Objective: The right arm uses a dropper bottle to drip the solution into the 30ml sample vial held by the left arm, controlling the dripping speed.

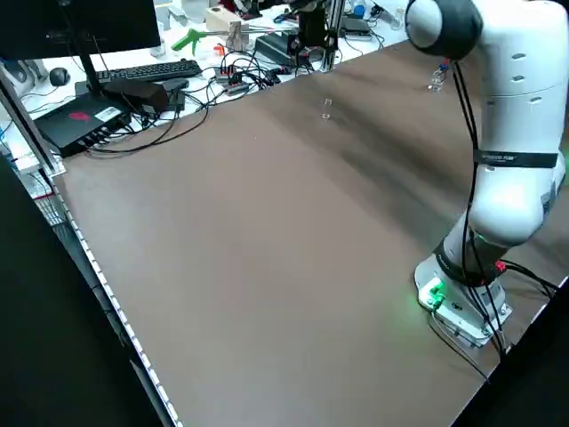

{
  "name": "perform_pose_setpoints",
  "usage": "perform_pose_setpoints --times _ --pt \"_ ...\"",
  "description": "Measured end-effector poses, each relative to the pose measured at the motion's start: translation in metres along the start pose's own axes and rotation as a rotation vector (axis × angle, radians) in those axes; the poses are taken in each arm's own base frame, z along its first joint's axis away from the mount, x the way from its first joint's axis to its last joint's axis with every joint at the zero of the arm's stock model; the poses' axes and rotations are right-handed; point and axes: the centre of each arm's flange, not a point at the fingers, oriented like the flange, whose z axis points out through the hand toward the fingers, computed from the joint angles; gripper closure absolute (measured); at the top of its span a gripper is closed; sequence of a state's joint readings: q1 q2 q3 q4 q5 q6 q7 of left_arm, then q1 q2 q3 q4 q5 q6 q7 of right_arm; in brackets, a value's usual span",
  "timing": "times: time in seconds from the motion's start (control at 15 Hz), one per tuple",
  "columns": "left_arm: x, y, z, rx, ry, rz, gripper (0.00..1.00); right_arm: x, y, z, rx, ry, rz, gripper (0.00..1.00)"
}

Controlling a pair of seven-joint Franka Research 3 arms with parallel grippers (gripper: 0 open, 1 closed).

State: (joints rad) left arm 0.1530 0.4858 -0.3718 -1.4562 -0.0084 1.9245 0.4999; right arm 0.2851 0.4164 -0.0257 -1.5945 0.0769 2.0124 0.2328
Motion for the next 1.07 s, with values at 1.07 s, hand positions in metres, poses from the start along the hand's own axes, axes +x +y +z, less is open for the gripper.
perform_pose_setpoints --times 1.07 --pt "-0.072 0.066 -0.142 0.182 -0.130 -0.643 0.00 -0.123 0.131 -0.255 0.017 -0.026 -0.080 0.01"
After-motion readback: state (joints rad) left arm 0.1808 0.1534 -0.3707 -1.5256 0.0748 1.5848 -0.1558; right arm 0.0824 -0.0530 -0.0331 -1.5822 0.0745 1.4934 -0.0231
